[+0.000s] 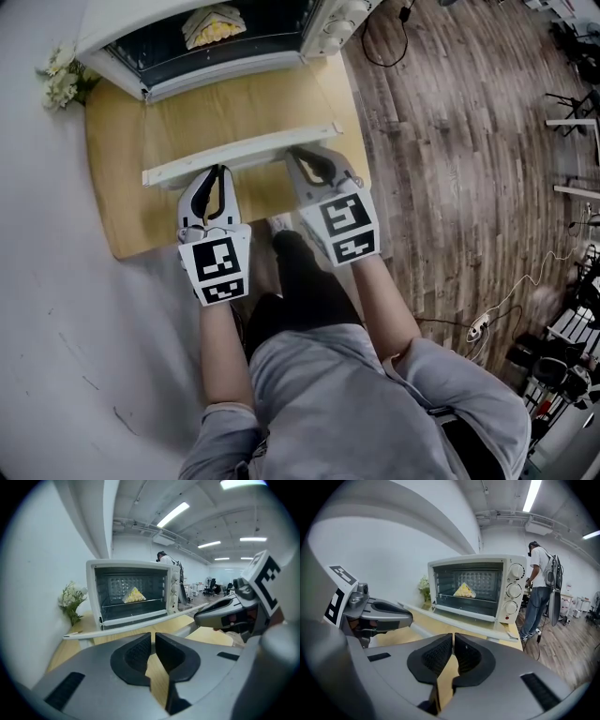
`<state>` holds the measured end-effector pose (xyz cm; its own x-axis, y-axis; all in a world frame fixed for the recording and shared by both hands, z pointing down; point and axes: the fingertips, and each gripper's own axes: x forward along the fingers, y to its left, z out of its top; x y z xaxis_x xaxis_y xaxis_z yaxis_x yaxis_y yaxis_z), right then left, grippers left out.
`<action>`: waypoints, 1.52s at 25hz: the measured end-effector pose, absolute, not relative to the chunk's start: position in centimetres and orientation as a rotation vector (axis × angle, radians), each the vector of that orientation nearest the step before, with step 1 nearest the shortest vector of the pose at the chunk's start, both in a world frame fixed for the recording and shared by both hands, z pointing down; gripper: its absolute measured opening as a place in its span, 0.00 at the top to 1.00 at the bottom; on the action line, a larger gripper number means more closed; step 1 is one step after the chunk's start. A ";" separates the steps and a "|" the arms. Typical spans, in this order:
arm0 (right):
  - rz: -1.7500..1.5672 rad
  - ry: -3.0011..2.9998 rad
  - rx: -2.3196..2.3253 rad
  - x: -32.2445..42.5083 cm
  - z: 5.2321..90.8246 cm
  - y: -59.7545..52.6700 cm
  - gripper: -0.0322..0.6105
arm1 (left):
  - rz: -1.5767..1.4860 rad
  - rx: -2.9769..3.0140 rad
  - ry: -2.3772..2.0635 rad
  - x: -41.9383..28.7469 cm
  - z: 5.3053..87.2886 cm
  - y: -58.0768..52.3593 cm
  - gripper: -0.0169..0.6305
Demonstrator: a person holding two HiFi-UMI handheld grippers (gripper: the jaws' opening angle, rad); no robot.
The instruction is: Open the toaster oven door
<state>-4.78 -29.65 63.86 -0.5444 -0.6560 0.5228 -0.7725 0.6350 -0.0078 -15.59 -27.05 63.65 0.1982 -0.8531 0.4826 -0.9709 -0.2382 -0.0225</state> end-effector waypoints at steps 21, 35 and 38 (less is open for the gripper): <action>0.361 -2.204 1.196 -4.4 72.3 -28.1 0.94 | 0.813 2.056 -1.724 -15.8 72.1 -25.5 0.96; 0.401 -2.155 1.170 -3.9 72.2 -26.2 0.94 | 0.786 2.024 -1.691 -15.9 72.2 -23.8 0.96; 0.399 -2.159 1.148 -4.0 70.7 -25.1 0.94 | 0.772 2.025 -1.690 -16.0 70.8 -22.9 0.96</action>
<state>-4.00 -25.12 70.72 -0.4038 -0.6227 0.6702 -0.8209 0.5700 0.0350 -15.98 -22.89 70.80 0.1213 -0.7640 0.6338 -0.9792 -0.1966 -0.0496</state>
